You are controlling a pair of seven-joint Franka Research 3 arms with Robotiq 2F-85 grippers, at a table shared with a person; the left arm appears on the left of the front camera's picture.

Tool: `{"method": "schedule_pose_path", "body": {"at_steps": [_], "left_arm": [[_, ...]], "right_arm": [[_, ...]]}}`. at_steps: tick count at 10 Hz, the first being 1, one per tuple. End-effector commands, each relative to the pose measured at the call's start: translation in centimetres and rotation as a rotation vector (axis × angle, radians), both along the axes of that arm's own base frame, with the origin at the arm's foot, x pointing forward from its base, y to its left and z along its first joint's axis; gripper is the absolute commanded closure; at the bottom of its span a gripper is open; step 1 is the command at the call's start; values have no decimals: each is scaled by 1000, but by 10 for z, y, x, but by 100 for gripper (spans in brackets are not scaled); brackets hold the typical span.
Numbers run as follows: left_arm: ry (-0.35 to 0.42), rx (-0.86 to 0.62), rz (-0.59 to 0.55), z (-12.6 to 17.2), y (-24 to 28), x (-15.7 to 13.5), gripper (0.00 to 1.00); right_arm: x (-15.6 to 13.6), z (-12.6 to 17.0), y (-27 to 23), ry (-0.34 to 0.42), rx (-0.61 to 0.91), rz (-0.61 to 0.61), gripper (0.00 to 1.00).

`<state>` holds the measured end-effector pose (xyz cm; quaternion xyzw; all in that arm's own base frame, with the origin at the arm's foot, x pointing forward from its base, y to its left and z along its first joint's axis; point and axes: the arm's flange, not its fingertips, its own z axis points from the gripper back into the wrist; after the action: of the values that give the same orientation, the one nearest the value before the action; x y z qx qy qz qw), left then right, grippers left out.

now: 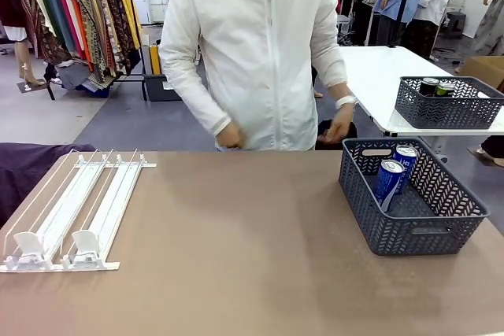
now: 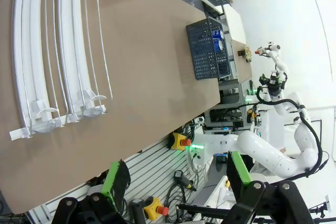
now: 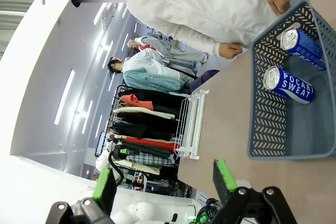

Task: Retrieve and store the cans from the dispenser.
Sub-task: Pick up one can from the Automatic Can Dispenser and place it in the middle of the table.

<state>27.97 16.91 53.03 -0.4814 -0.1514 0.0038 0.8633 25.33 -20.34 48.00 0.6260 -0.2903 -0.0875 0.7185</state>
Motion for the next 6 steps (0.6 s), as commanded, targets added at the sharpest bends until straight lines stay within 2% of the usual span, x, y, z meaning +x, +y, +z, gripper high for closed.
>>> {"method": "schedule_pose_path", "body": {"at_steps": [1, 6], "left_arm": [[-9, -17, -2, 2, 0, -2, 0], [-9, -17, -2, 2, 0, -2, 0]], "right_arm": [[2, 2, 0, -32, 4, -4, 0], [2, 2, 0, -32, 4, -4, 0]]}}
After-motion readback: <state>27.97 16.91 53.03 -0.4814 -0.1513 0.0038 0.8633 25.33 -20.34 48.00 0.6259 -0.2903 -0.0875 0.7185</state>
